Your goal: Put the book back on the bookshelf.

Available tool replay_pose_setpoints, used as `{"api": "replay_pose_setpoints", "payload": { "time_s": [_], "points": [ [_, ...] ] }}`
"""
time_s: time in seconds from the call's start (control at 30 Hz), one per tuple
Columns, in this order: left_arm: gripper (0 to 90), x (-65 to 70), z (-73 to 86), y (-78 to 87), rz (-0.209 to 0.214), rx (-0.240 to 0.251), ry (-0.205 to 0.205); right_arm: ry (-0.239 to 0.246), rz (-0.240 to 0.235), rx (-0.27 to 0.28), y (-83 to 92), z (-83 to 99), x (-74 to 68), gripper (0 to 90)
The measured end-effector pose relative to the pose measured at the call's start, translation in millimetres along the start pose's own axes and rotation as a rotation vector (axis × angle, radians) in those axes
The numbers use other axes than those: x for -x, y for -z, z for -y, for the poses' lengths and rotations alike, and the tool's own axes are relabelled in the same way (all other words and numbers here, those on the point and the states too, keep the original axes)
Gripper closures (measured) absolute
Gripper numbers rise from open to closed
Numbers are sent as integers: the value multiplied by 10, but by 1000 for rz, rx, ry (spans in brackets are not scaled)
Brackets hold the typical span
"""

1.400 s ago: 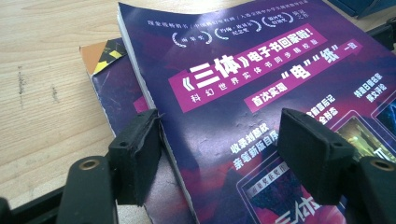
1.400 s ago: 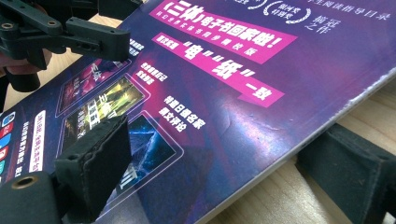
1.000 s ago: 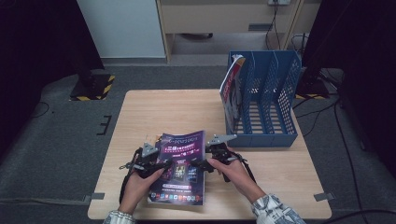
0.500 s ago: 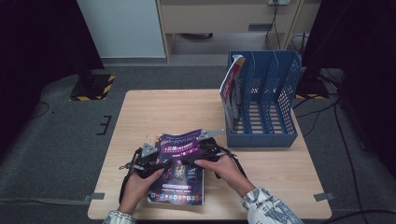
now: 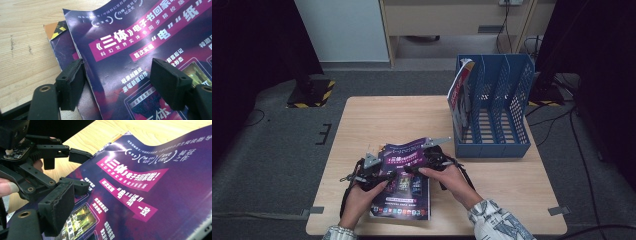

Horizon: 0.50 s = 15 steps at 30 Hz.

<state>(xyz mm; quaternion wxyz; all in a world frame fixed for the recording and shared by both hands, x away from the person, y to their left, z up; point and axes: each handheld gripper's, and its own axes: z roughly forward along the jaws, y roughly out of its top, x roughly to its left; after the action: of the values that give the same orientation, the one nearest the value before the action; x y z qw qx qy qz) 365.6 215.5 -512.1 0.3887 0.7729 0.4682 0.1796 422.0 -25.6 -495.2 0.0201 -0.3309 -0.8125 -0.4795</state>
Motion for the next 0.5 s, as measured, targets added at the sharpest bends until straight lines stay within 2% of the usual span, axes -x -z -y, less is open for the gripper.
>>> {"api": "replay_pose_setpoints", "payload": {
  "time_s": [0.07,0.33,0.5],
  "points": [
    [268,1,-1,-1,1,-1,-1,13,8,-6,-15,2,-18,208],
    [260,4,-5,-2,0,-5,-5,-13,-3,-48,-114,10,-63,217],
    [259,3,-6,-1,1,-6,-6,-32,17,-58,-122,-2,-71,258]
  ]
}}
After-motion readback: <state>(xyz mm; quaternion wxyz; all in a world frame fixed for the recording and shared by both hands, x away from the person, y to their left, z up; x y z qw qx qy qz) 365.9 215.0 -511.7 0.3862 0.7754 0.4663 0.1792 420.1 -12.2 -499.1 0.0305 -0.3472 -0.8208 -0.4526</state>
